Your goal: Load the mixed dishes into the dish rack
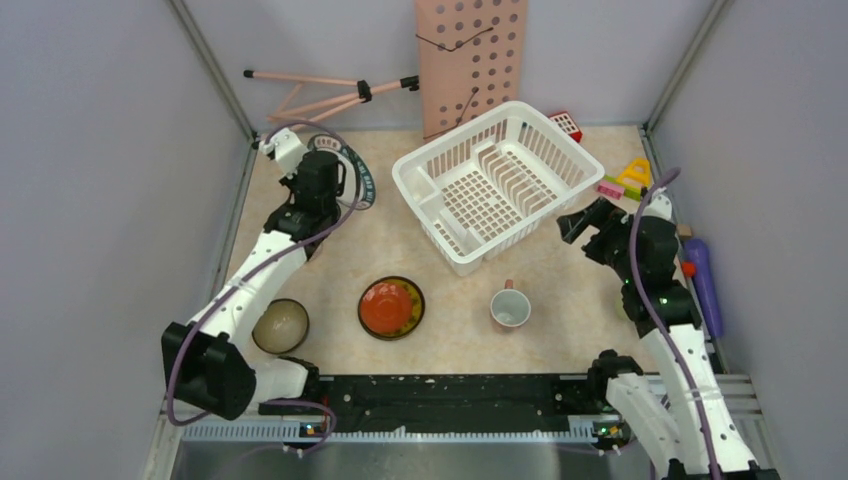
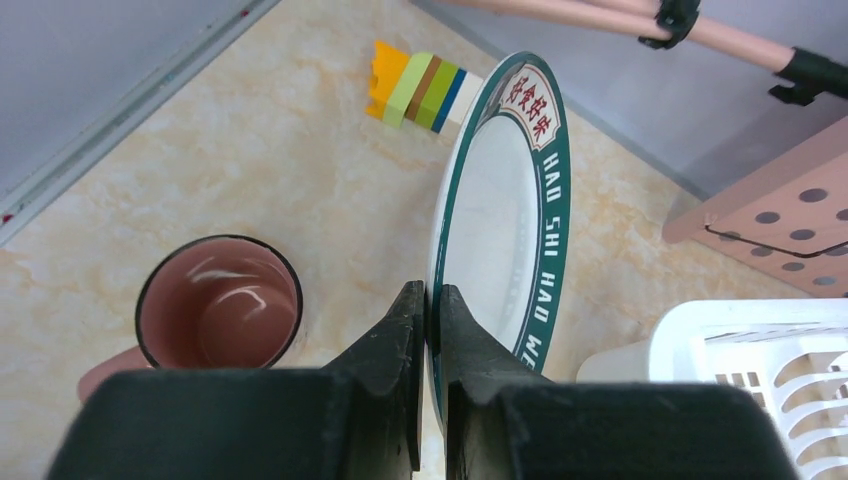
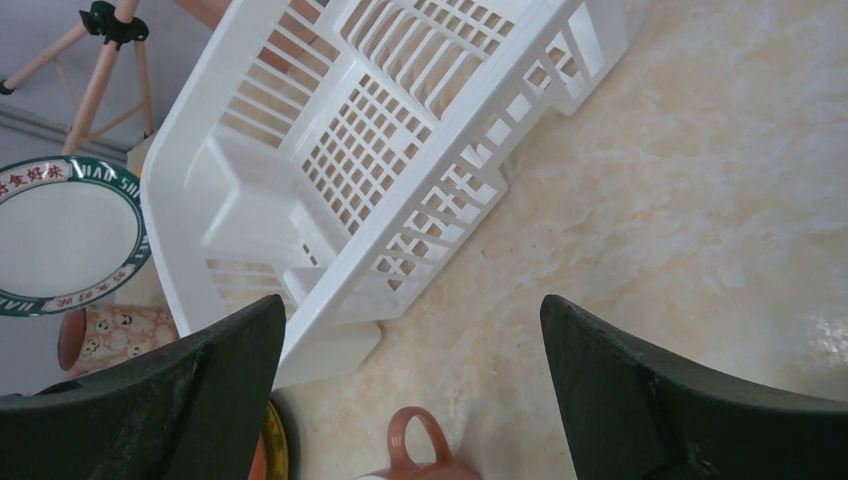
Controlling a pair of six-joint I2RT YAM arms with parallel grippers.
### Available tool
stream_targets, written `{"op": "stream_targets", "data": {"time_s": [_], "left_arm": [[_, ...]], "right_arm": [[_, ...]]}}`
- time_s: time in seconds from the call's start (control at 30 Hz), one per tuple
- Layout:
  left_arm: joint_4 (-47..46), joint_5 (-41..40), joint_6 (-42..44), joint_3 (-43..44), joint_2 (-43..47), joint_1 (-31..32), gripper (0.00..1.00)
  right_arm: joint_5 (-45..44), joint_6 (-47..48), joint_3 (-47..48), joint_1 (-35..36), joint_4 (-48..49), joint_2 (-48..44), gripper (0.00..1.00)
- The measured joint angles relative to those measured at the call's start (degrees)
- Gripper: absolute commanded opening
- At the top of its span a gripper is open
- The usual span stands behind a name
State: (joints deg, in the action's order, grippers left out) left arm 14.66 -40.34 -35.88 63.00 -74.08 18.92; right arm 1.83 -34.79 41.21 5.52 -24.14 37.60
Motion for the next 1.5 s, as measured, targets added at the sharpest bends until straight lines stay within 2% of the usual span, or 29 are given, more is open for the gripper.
{"op": "stream_targets", "data": {"time_s": [0.23, 0.4, 0.7, 0.83, 0.9, 1.07, 1.13, 1.2, 1.5], "left_arm": [[0.63, -1.99, 3.04, 2.80, 4.22, 0.00, 0.00], [-0.02, -2.32, 4.90, 3.74, 7.85, 0.00, 0.00], [-2.84, 6.51, 8.52, 6.82, 9.42, 0.00, 0.00], [-5.70, 11.08, 9.38, 7.82, 9.29, 0.00, 0.00], [-7.52, 13.49, 9.99, 7.85, 9.11, 0.00, 0.00], [-12.24, 21.27, 11.08, 8.48, 6.64, 0.00, 0.00], [-13.90, 23.67, 11.43, 8.48, 5.25, 0.00, 0.00], [-15.32, 25.99, 11.91, 8.63, 3.50, 0.07, 0.00], [-18.88, 33.86, 13.79, 10.29, -5.44, 0.50, 0.00]], "right_arm": [[2.93, -3.74, -2.38, 0.02, 5.44, 4.35, 0.95], [3.26, -7.30, -2.58, 0.02, 10.51, 11.02, 0.91], [-2.19, -11.56, 3.63, 0.22, 11.45, 28.55, 0.90], [-2.84, -12.11, 6.62, 1.68, 12.63, 33.70, 0.74], [-2.36, -12.31, 7.72, 2.27, 13.42, 35.78, 0.71], [0.66, -12.52, 9.90, 3.43, 15.63, 41.05, 0.45], [1.49, -12.81, 9.90, 4.31, 15.80, 41.77, 0.39], [1.90, -12.90, 9.90, 5.31, 15.56, 41.83, 0.36], [4.17, -13.88, 9.68, 8.22, 15.52, 41.72, 0.35]]}}
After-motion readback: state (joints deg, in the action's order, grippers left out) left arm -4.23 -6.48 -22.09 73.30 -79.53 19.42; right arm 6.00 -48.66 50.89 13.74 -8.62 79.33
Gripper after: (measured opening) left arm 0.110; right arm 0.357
